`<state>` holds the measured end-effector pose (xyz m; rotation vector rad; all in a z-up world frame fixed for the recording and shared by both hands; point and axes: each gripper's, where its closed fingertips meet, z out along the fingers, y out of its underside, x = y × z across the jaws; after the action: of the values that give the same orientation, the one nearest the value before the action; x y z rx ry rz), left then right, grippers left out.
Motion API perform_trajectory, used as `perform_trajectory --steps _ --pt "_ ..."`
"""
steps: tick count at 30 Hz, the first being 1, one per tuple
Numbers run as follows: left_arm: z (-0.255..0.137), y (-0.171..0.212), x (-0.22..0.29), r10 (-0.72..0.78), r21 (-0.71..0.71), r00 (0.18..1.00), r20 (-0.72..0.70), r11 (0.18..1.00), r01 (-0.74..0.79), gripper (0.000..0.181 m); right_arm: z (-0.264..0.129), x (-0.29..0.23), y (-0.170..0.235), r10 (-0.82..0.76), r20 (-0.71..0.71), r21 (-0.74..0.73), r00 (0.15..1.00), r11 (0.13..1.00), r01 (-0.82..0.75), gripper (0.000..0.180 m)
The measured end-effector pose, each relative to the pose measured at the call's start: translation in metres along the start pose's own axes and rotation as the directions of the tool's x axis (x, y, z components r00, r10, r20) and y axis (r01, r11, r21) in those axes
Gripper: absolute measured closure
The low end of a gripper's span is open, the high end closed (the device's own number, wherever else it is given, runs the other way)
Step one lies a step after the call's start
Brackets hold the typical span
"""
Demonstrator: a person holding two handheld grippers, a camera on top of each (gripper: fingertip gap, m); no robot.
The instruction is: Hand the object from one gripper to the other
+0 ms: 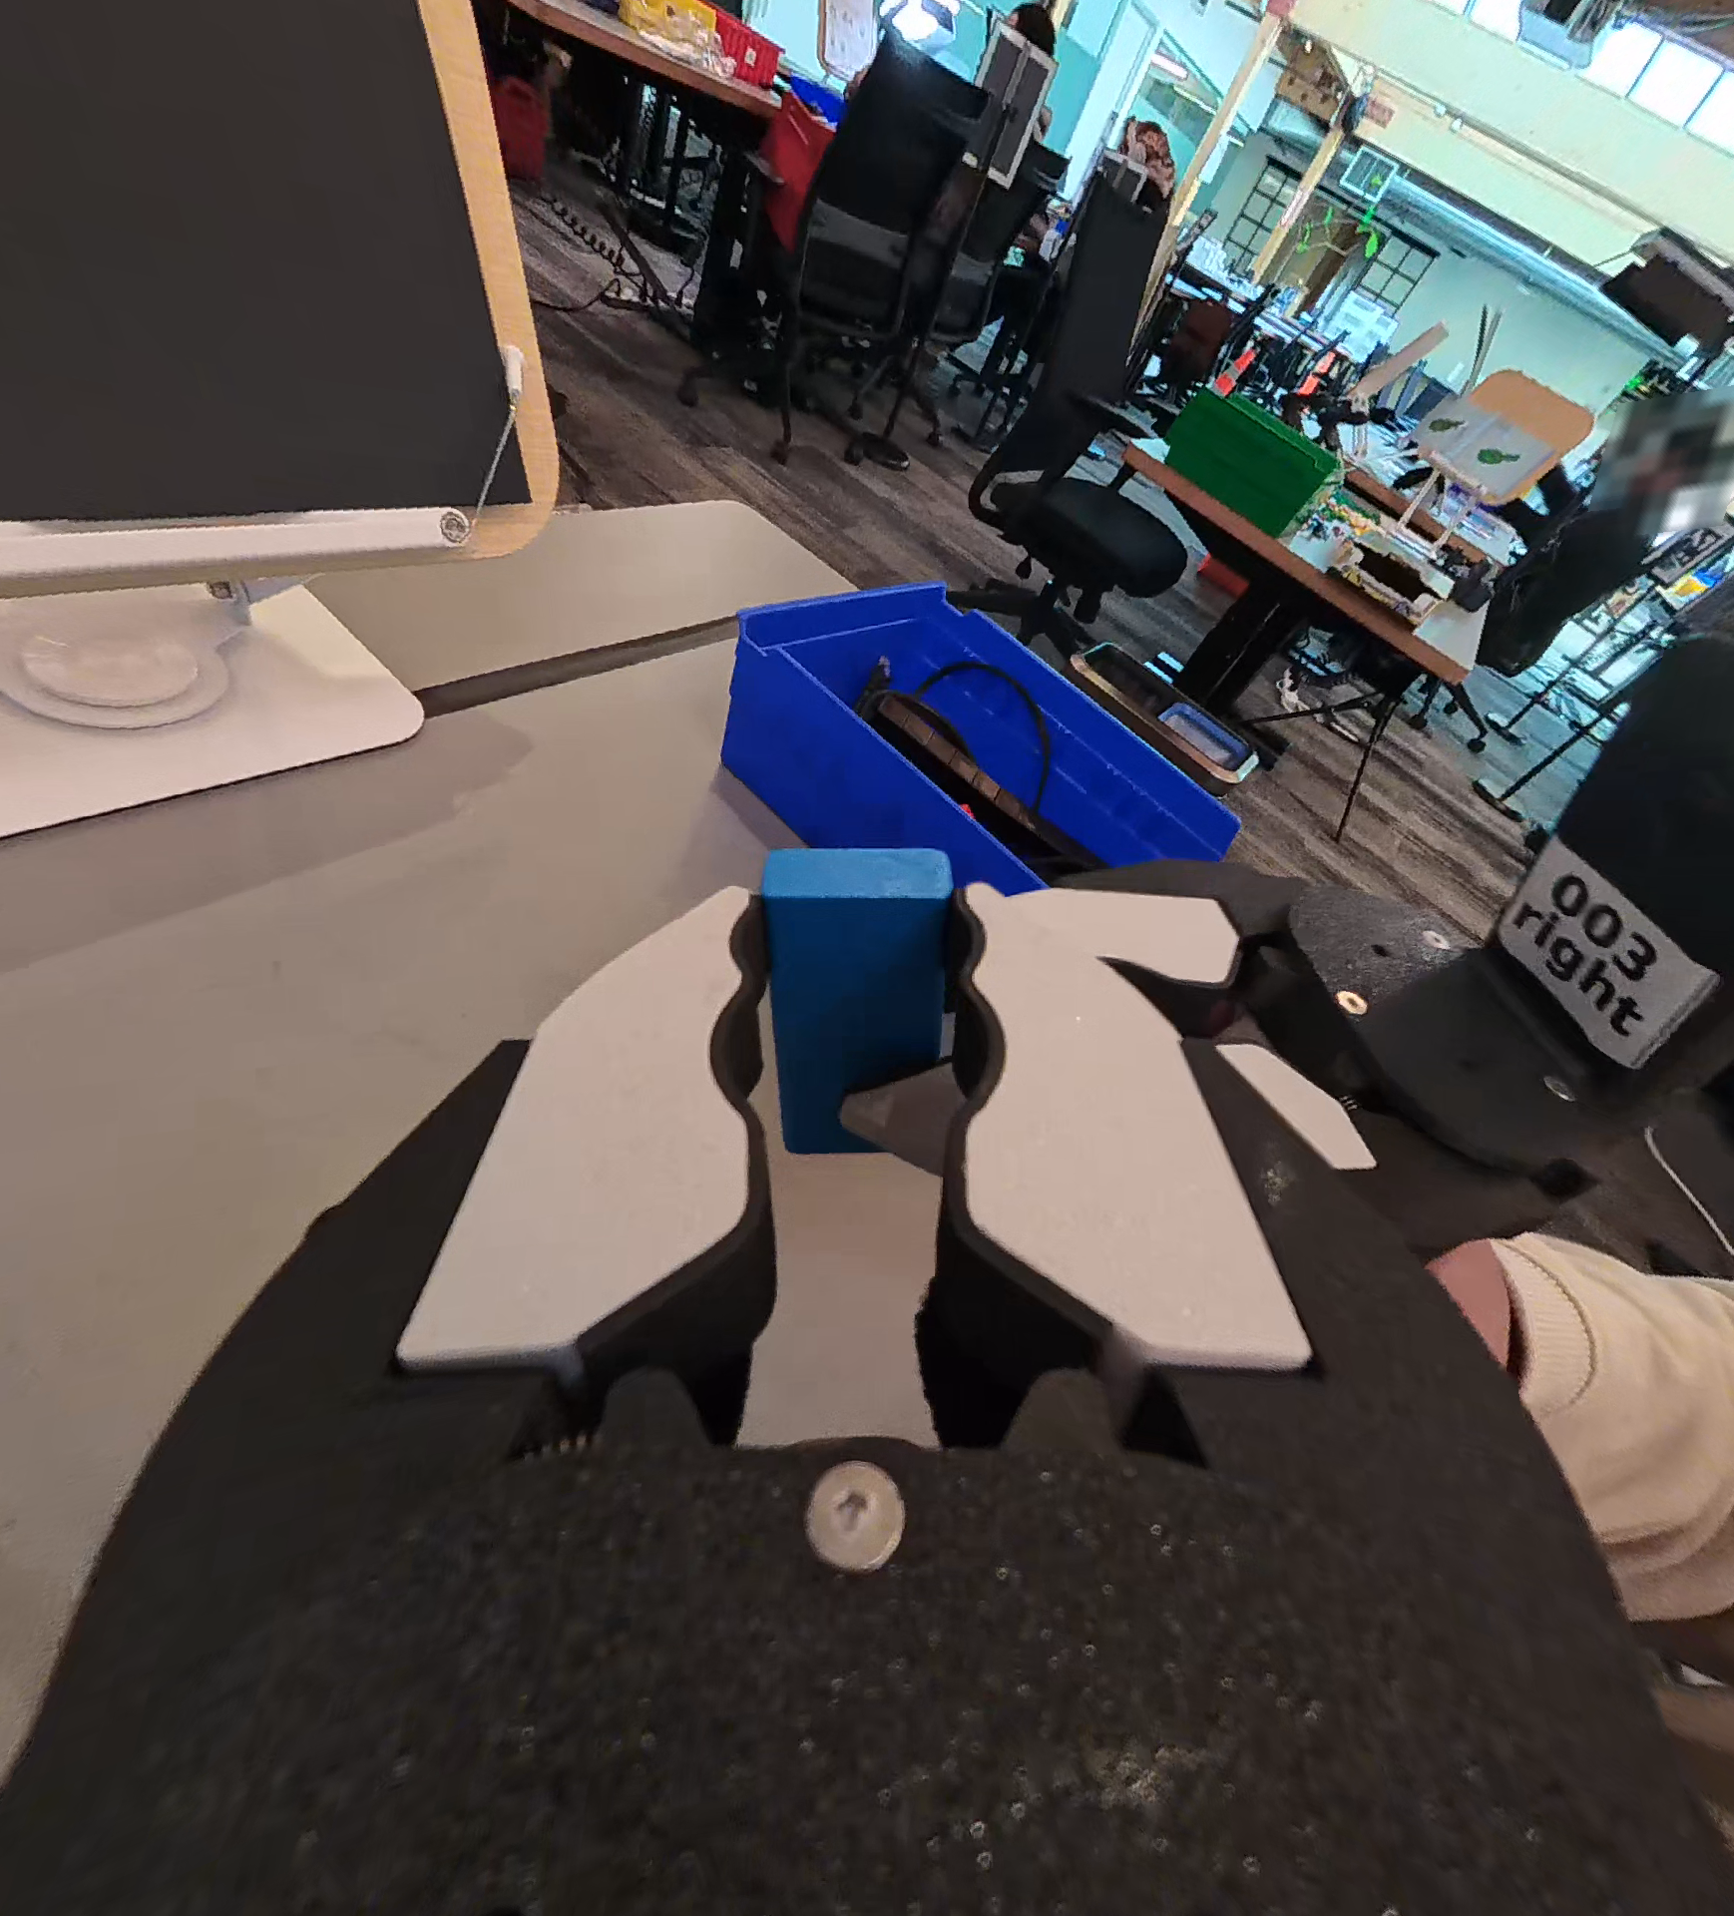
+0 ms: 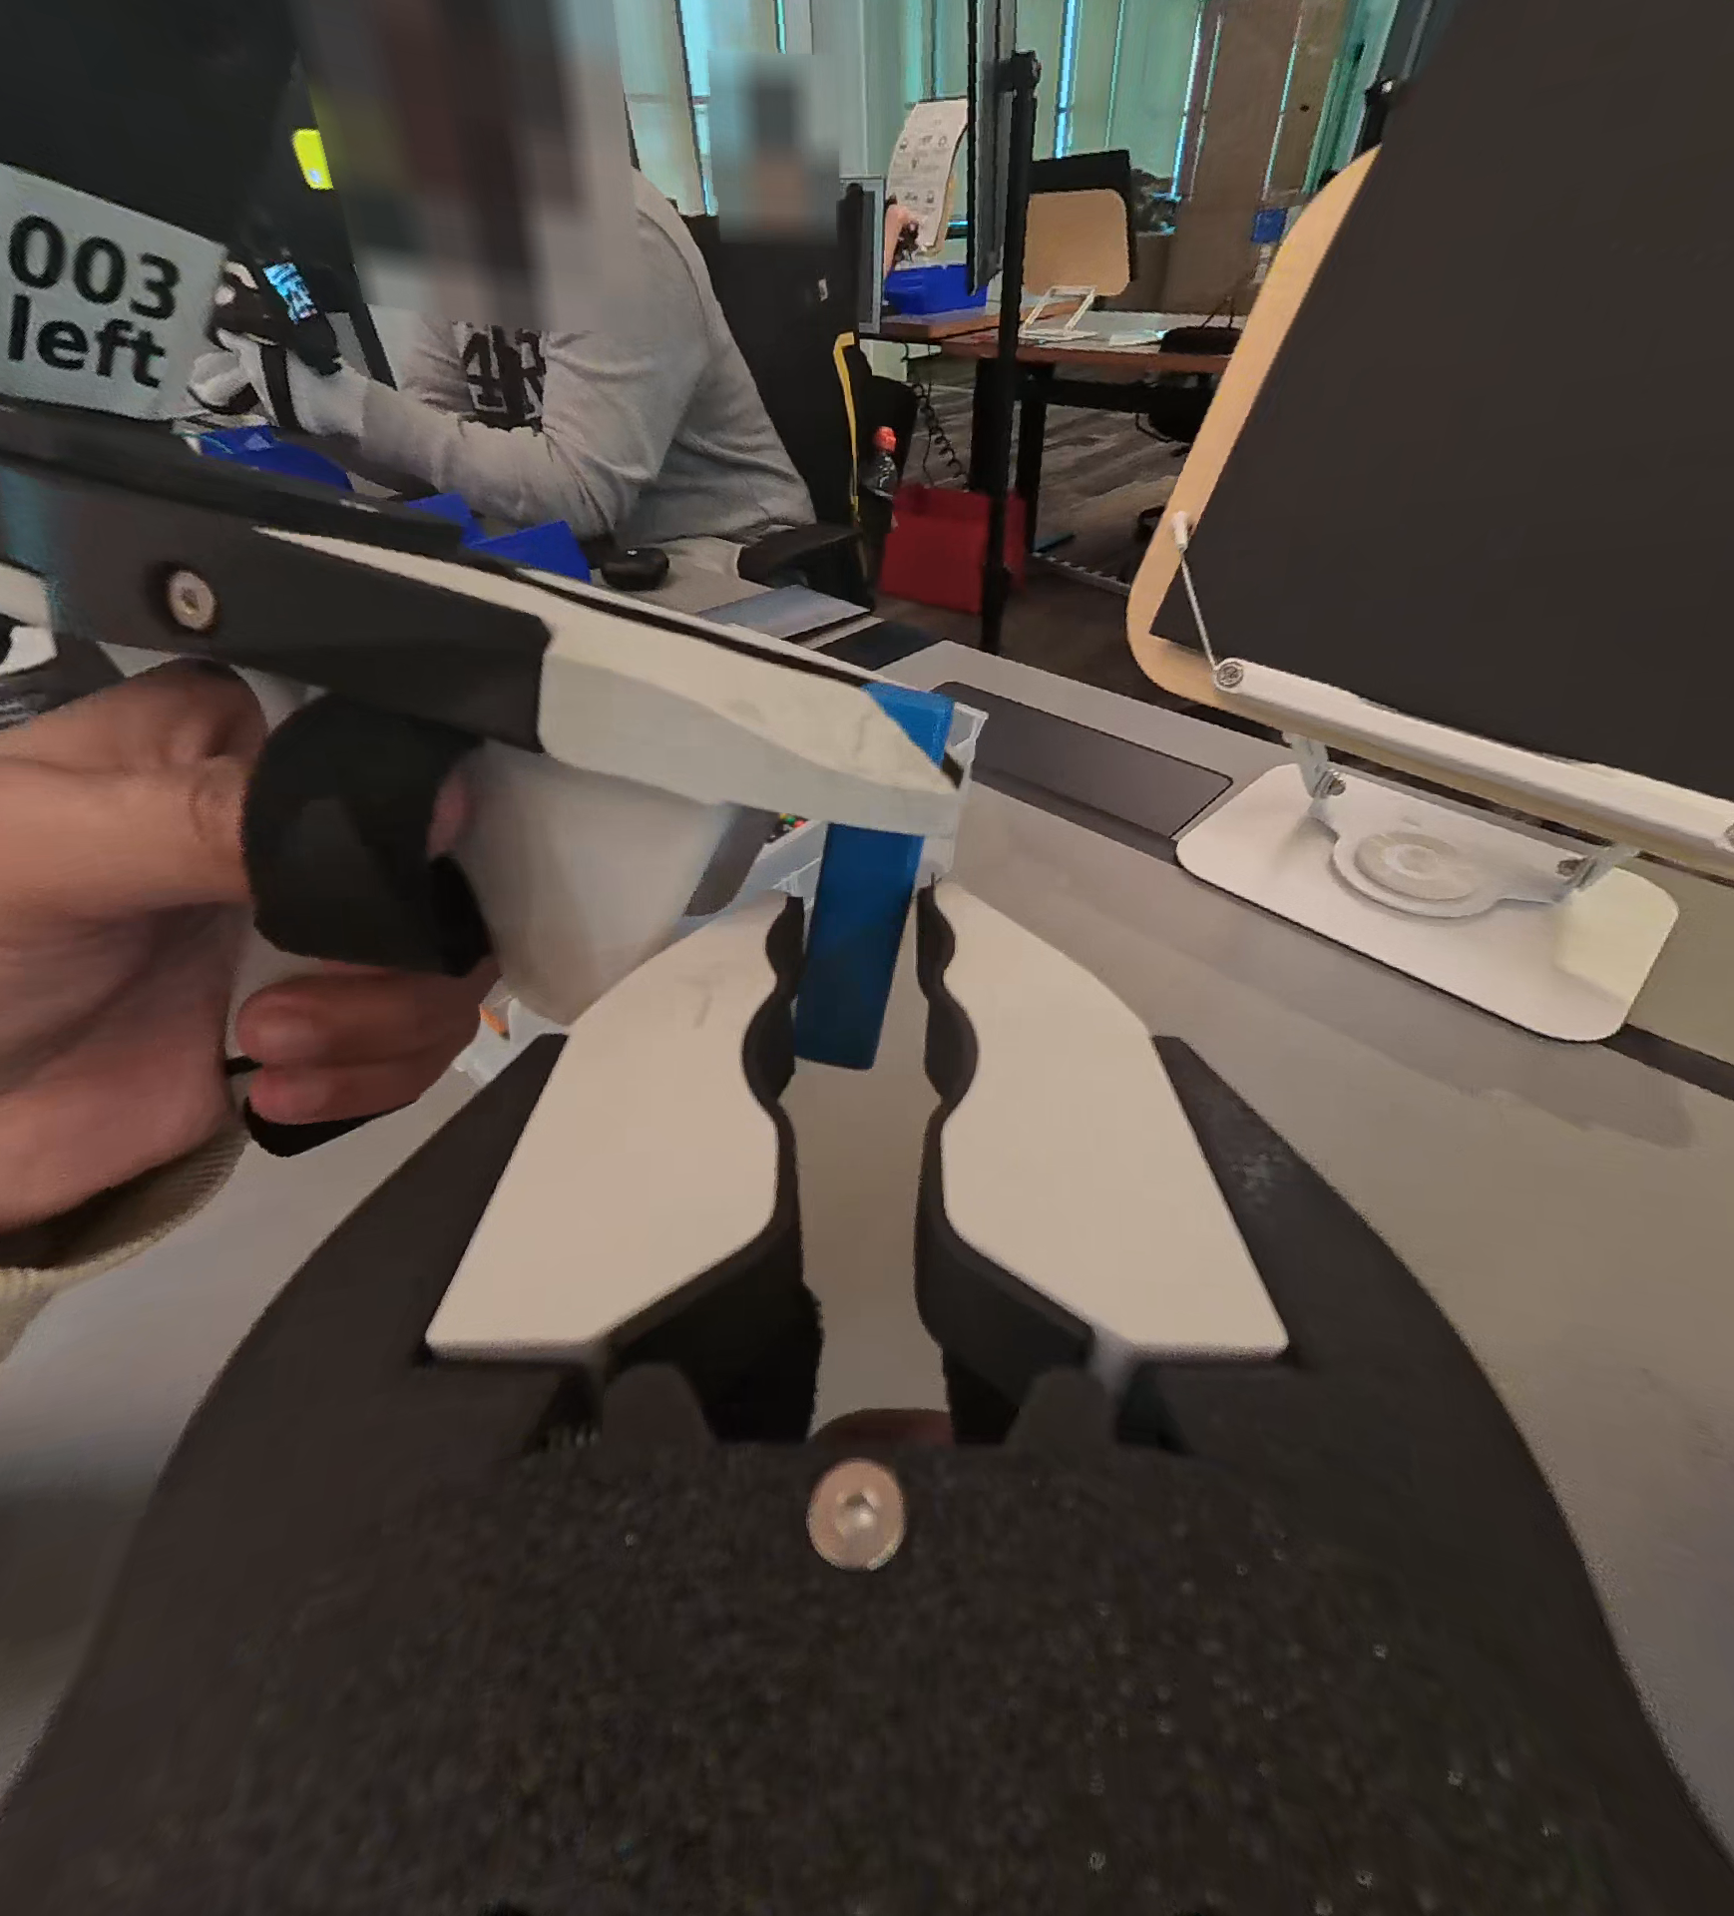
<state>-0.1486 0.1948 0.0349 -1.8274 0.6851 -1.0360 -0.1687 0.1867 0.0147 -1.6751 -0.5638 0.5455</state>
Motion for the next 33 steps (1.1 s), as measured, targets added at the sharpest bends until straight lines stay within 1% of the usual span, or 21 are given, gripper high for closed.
perform_trajectory --steps 4,6,9,10,11,12,14,15,16,17,18,20,21,22,23,25,27,29,31,32,33 --pt "0.001 0.001 0.002 0.016 -0.005 1.0 -0.009 1.0 -0.017 0.149 0.0 0.0 0.002 0.026 0.027 -0.013 0.999 1.0 -0.026 0.16" --pt "0.001 0.0 0.006 0.026 -0.002 0.999 -0.046 1.0 -0.026 0.148 -0.002 0.002 0.001 0.03 0.044 -0.016 0.999 0.999 -0.03 0.162" --pt "-0.009 -0.007 0.015 0.036 -0.011 0.988 -0.148 0.999 -0.038 0.144 -0.008 0.001 -0.007 0.073 0.141 0.008 0.987 0.997 -0.075 0.163" --pt "-0.014 -0.01 0.014 0.043 -0.012 0.986 -0.163 0.999 -0.046 0.139 -0.01 0.001 -0.01 0.082 0.176 0.016 0.981 0.996 -0.086 0.163" --pt "-0.02 -0.013 0.01 0.053 -0.006 0.985 -0.166 0.998 -0.055 0.134 -0.014 0.001 -0.015 0.091 0.222 0.029 0.971 0.995 -0.1 0.163" --pt "-0.026 -0.016 0.009 0.061 -0.001 0.981 -0.185 0.998 -0.063 0.132 -0.019 -0.003 -0.021 0.104 0.299 0.053 0.948 0.991 -0.125 0.163" --pt "-0.038 -0.017 0.014 0.052 -0.01 0.959 -0.28 0.998 -0.057 0.133 -0.036 -0.013 -0.036 0.141 0.492 0.096 0.859 0.972 -0.215 0.163" --pt "-0.044 -0.017 0.019 0.035 -0.012 0.941 -0.337 0.999 -0.041 0.133 -0.045 -0.018 -0.043 0.17 0.589 0.096 0.79 0.956 -0.277 0.163" --pt "-0.048 -0.017 0.025 0.017 -0.01 0.917 -0.397 1.0 -0.023 0.133 -0.055 -0.021 -0.049 0.208 0.679 0.078 0.704 0.933 -0.351 0.163" --pt "-0.052 -0.018 0.031 0.005 -0.004 0.89 -0.456 1.0 -0.007 0.136 -0.063 -0.018 -0.056 0.243 0.736 0.071 0.631 0.9 -0.43 0.163" --pt "-0.055 -0.019 0.038 0.0 0.006 0.863 -0.505 1.0 0.003 0.142 -0.068 -0.012 -0.062 0.268 0.763 0.081 0.588 0.863 -0.499 0.163" --pt "-0.054 -0.016 0.047 0.006 0.014 0.83 -0.558 1.0 0.002 0.144 -0.071 -0.004 -0.066 0.3 0.794 0.086 0.529 0.806 -0.586 0.163" --pt "-0.051 -0.012 0.051 0.012 0.004 0.825 -0.565 1.0 -0.011 0.144 -0.07 -0.003 -0.065 0.309 0.802 0.08 0.511 0.792 -0.605 0.163" --pt "-0.046 -0.007 0.054 0.017 -0.017 0.828 -0.561 0.999 -0.032 0.144 -0.068 -0.004 -0.064 0.313 0.8 0.082 0.512 0.788 -0.611 0.163" --pt "-0.04 -0.001 0.055 0.024 -0.041 0.837 -0.546 0.998 -0.056 0.144 -0.065 -0.006 -0.062 0.308 0.798 0.089 0.518 0.79 -0.607 0.163" --pt "-0.031 0.003 0.056 0.051 -0.045 0.858 -0.512 0.995 -0.087 0.143 -0.062 -0.015 -0.058 0.306 0.812 0.068 0.497 0.796 -0.602 0.163" --pt "-0.029 -0.001 0.059 0.052 -0.022 0.862 -0.504 0.997 -0.073 0.144 -0.057 -0.026 -0.049 0.318 0.811 0.024 0.49 0.82 -0.572 0.163" --pt "-0.03 -0.001 0.058 0.048 -0.039 0.868 -0.494 0.996 -0.078 0.144 -0.056 -0.026 -0.048 0.314 0.816 0.036 0.486 0.811 -0.584 0.163" --pt "-0.03 0.001 0.054 0.077 -0.046 0.885 -0.46 0.993 -0.111 0.145 -0.052 -0.026 -0.043 0.332 0.81 0.015 0.483 0.812 -0.584 0.163" --pt "-0.03 0.002 0.053 0.094 -0.049 0.89 -0.447 0.991 -0.129 0.148 -0.051 -0.025 -0.042 0.331 0.806 0.019 0.49 0.813 -0.581 0.163" --pt "-0.03 0.005 0.053 0.102 -0.057 0.888 -0.448 0.988 -0.142 0.156 -0.049 -0.025 -0.04 0.334 0.801 0.021 0.497 0.813 -0.582 0.163"
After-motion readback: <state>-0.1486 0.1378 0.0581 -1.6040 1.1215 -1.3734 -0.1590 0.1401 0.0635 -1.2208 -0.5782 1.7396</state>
